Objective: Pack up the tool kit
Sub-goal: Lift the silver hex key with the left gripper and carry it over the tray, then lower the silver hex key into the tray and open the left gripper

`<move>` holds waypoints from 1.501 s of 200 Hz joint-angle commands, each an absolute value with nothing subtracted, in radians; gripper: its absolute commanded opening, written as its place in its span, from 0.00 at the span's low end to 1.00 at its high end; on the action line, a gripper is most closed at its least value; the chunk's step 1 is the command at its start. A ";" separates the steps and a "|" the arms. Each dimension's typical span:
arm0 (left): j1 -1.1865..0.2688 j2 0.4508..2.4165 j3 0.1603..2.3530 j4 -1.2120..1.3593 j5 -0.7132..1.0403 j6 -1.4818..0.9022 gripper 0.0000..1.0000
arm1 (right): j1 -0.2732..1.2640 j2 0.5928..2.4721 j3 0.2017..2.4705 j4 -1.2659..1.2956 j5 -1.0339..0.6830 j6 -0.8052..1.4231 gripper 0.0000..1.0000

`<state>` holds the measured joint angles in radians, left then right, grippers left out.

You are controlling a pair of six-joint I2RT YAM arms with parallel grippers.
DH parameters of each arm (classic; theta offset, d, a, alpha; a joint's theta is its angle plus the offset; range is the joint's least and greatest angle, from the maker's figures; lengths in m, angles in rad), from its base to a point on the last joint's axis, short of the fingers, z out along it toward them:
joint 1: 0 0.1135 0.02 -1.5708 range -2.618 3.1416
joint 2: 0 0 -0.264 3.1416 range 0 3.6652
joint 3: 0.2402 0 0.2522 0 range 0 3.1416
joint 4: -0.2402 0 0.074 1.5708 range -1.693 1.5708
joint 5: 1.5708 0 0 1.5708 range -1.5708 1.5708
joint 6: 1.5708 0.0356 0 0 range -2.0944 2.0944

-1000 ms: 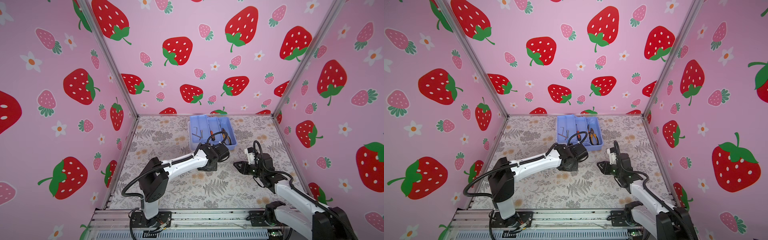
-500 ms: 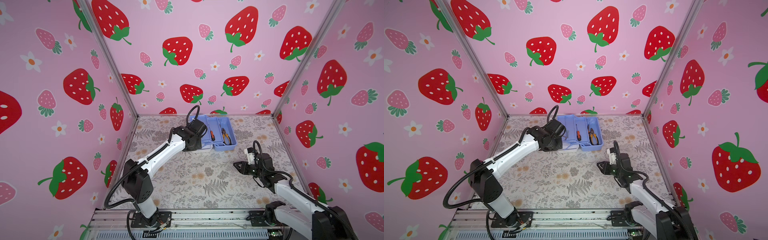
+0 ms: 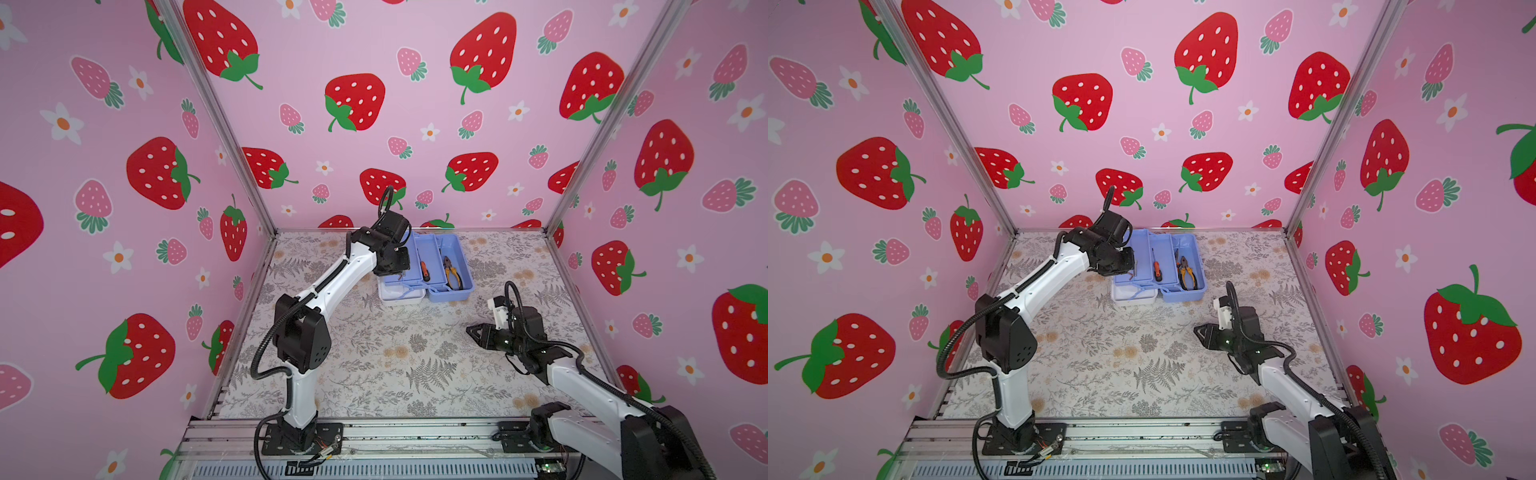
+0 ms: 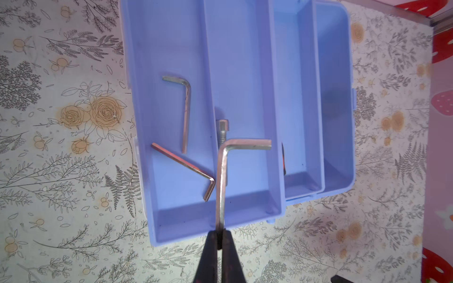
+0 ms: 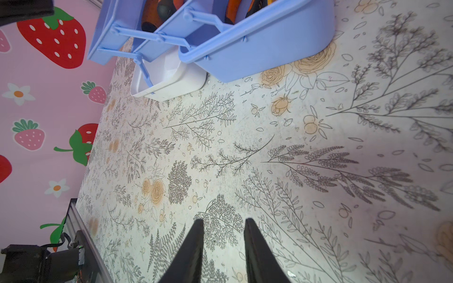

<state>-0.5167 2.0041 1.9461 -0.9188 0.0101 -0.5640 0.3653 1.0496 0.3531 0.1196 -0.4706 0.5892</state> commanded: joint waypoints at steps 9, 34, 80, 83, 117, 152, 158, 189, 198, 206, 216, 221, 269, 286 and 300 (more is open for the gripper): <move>-0.476 2.052 2.032 -0.965 0.020 -0.543 0.00 | 0.362 1.057 0.366 0.137 -0.472 0.580 0.32; -0.450 2.110 2.105 -0.968 0.021 -0.535 0.00 | 0.362 1.066 0.364 0.144 -0.478 0.584 0.32; -0.423 2.234 2.232 -0.951 0.065 -0.548 0.00 | 0.362 1.081 0.363 0.152 -0.481 0.584 0.32; -0.421 2.240 2.238 -0.949 0.068 -0.552 0.00 | 0.362 1.083 0.364 0.152 -0.481 0.586 0.32; -0.405 2.312 2.327 -0.947 0.079 -0.563 0.00 | 0.362 1.089 0.363 0.153 -0.480 0.585 0.32; -0.387 2.349 2.375 -0.958 0.080 -0.573 0.00 | 0.362 1.095 0.362 0.161 -0.485 0.589 0.32; -0.385 2.349 2.373 -0.954 0.081 -0.574 0.00 | 0.362 1.097 0.362 0.164 -0.487 0.589 0.32; -0.380 2.353 2.371 -0.945 0.093 -0.580 0.19 | 0.362 1.102 0.361 0.167 -0.494 0.591 0.32; -0.378 2.354 2.370 -0.943 0.095 -0.581 0.24 | 0.362 1.103 0.361 0.169 -0.494 0.591 0.32; -0.379 2.351 2.370 -0.941 0.098 -0.581 0.27 | 0.362 1.103 0.361 0.169 -0.494 0.591 0.32; -0.379 2.346 2.372 -0.939 0.101 -0.584 0.31 | 0.362 1.106 0.360 0.169 -0.491 0.590 0.32; -0.379 2.341 2.372 -0.937 0.104 -0.586 0.32 | 0.362 1.106 0.360 0.169 -0.490 0.590 0.32; -0.380 2.215 2.346 -0.951 0.110 -0.575 0.36 | 0.362 1.113 0.360 0.166 -0.462 0.584 0.35; -0.385 2.116 2.275 -0.946 0.100 -0.569 0.37 | 0.362 1.111 0.359 0.161 -0.442 0.580 0.35; -0.391 2.012 2.176 -0.930 0.087 -0.561 0.37 | 0.362 1.101 0.356 0.163 -0.428 0.577 0.38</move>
